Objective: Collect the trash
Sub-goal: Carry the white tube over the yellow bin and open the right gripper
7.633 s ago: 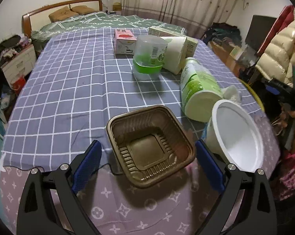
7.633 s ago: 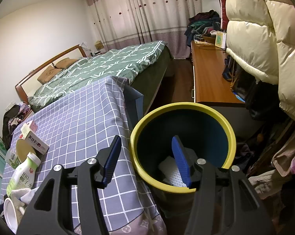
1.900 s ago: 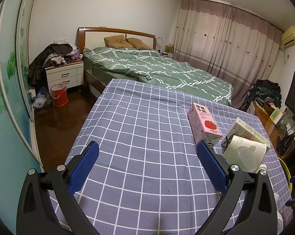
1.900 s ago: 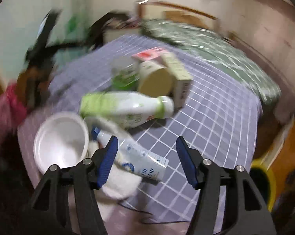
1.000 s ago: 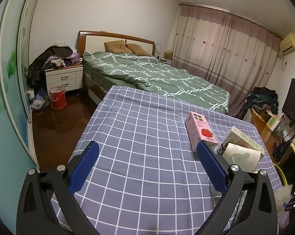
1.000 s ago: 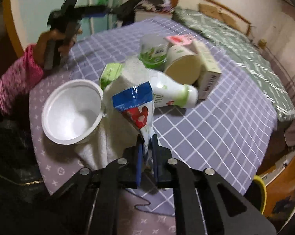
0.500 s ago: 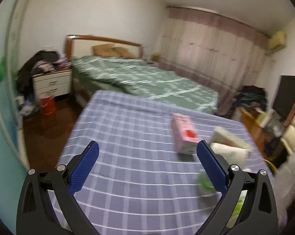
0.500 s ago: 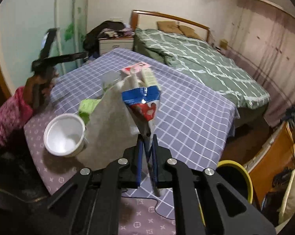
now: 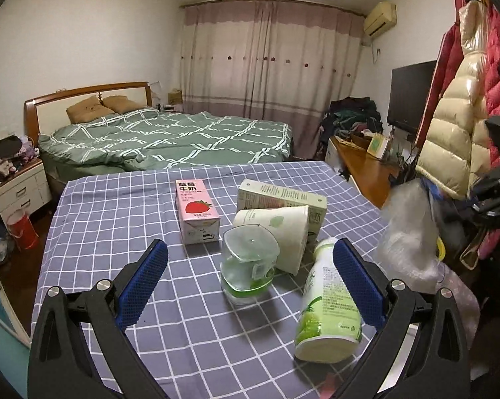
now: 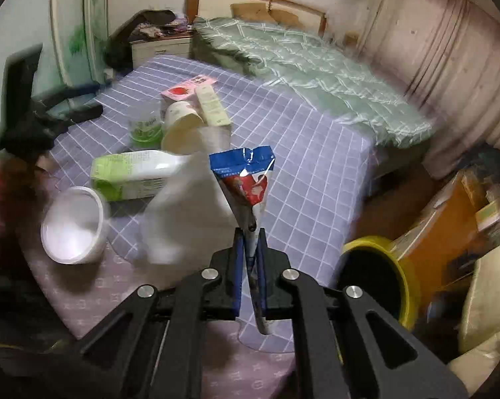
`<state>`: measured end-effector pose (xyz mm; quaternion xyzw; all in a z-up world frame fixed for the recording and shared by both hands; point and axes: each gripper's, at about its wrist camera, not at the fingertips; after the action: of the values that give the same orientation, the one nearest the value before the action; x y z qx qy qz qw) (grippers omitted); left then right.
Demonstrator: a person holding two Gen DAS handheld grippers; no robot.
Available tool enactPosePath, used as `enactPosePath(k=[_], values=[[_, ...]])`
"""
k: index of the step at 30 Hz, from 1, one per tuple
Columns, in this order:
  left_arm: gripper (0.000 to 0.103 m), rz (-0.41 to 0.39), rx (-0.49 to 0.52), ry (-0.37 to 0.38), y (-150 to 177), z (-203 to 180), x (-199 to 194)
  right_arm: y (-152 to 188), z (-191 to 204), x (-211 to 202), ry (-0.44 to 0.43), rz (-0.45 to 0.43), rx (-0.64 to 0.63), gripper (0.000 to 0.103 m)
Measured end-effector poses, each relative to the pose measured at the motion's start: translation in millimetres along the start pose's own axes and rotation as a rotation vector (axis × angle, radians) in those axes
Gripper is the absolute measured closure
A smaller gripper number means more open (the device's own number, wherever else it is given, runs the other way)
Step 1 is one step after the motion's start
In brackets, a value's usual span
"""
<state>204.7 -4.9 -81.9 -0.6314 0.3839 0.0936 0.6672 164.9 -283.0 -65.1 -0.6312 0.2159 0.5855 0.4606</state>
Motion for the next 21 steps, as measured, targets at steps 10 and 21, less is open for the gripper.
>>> enactPosePath(k=[10, 21], values=[[0.005, -0.014, -0.042, 0.007, -0.9, 11.4, -1.3, 26.0, -44.7, -45.4, 0.131, -0.156, 0.239, 0.096], [0.005, -0.004, -0.039, -0.003, 0.6, 10.1, -0.5, 67.2, -165.0, -6.9, 0.038, -0.191, 0.606, 0.096]])
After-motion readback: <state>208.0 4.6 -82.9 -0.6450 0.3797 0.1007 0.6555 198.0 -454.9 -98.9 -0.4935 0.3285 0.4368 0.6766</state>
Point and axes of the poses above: each gripper's, at about its wrist camera, not at the fingertips, and x roughly the way its jaws point, z to its left, y to its underside, and after that the axes turned 12 degrees about z, right-handed
